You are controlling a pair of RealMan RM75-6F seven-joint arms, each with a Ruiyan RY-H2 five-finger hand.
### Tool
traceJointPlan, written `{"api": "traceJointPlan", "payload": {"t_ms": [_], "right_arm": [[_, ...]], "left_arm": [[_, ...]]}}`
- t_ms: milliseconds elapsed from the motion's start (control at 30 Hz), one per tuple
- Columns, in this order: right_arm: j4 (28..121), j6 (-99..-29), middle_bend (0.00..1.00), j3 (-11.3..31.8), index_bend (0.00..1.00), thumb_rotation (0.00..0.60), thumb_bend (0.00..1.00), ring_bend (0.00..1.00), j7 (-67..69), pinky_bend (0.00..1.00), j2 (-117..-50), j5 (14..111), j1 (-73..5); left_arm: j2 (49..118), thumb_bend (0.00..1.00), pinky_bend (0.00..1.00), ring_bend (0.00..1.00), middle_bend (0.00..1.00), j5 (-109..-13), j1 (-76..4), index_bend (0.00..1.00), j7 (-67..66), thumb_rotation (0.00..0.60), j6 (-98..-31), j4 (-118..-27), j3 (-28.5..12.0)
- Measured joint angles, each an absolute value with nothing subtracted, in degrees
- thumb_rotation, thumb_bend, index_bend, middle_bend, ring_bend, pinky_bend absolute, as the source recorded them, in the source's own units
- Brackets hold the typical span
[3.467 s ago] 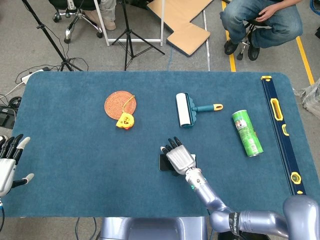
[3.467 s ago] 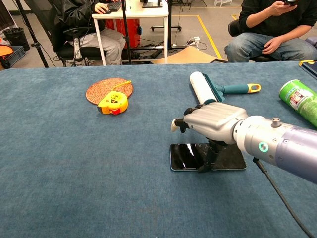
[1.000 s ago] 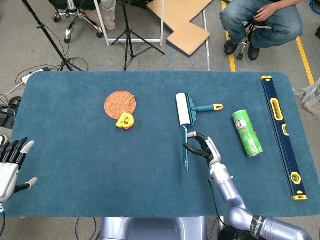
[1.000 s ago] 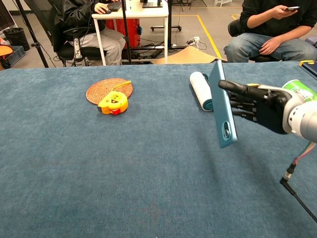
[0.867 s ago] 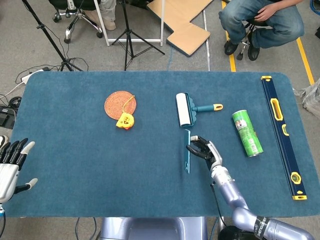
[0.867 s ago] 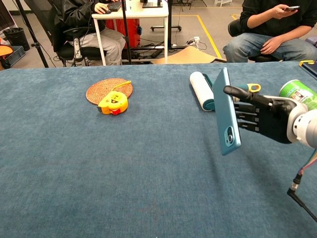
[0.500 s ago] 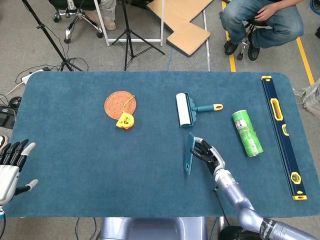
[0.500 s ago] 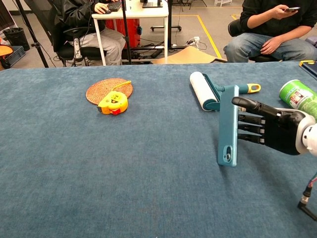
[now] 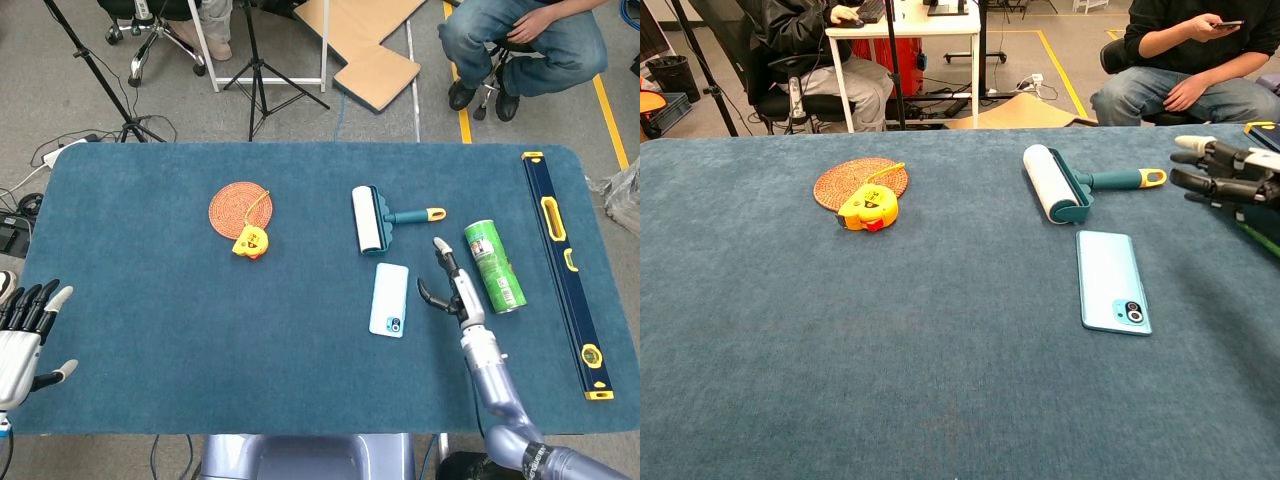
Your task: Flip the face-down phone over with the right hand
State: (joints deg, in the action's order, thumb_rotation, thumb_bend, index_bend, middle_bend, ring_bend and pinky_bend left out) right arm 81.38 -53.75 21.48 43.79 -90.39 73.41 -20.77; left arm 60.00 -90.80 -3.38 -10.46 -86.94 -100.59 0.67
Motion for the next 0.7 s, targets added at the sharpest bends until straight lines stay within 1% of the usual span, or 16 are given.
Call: {"api": "traceJointPlan", "payload": {"t_ms": [133,233,300,367,400,567,700], "right_arm": [[80.27,-57.58,0.0,19.64,0.04,0.6,0.36,0.0,40.75,0.0,-88.76,79.49,-20.83],[78.71,-61.5,0.0,17.51,0.04,0.6,0.31,0.0,36.73,0.0,-87.12,85.79,-20.89],[77.56,-64.27,0.0,16.07,0.03,0.6,0.2,0.0,33.17,0.0,-85.94,89.93,-20.89],[76.48,-67.05,0.0,14.57,0.03,0.6,0.04,0.0,28.16,0.0,-84.36,94.23,-20.75],[76.2,-68.08,0.0,13.95,0.03,0.6,0.0,0.0,25.72,0.0,-83.57,95.6,-20.63],[78.09,-73.08,0.0,10.96,0.02,0.6,0.0,0.0,9.98,0.0,-78.17,99.49,-18.48],[84.54,-76.33,0.0,8.97,0.02,0.6,0.0,0.0,-0.67,0.0,-73.62,98.93,-14.93]], "left_arm": [[60.04,0.0,0.0,0.0,0.0,-90.95,-3.29,0.0,-10.59,0.6,-87.17,-100.65,0.64],[60.03,0.0,0.0,0.0,0.0,-91.03,-3.17,0.0,-10.56,0.6,-87.47,-100.6,0.57],[60.03,0.0,0.0,0.0,0.0,-91.04,-3.12,0.0,-10.52,0.6,-87.63,-100.55,0.51],[60.14,0.0,0.0,0.0,0.0,-90.96,-3.02,0.0,-10.78,0.6,-88.07,-100.4,0.27],[60.29,0.0,0.0,0.0,0.0,-90.88,-2.95,0.0,-11.16,0.6,-88.47,-100.23,0.04],[62.11,0.0,0.0,0.0,0.0,-90.6,-2.45,0.0,-12.58,0.6,-91.43,-98.42,-1.57],[61.7,0.0,0.0,0.0,0.0,-90.43,-2.46,0.0,-10.91,0.6,-91.12,-98.08,-1.67]]}}
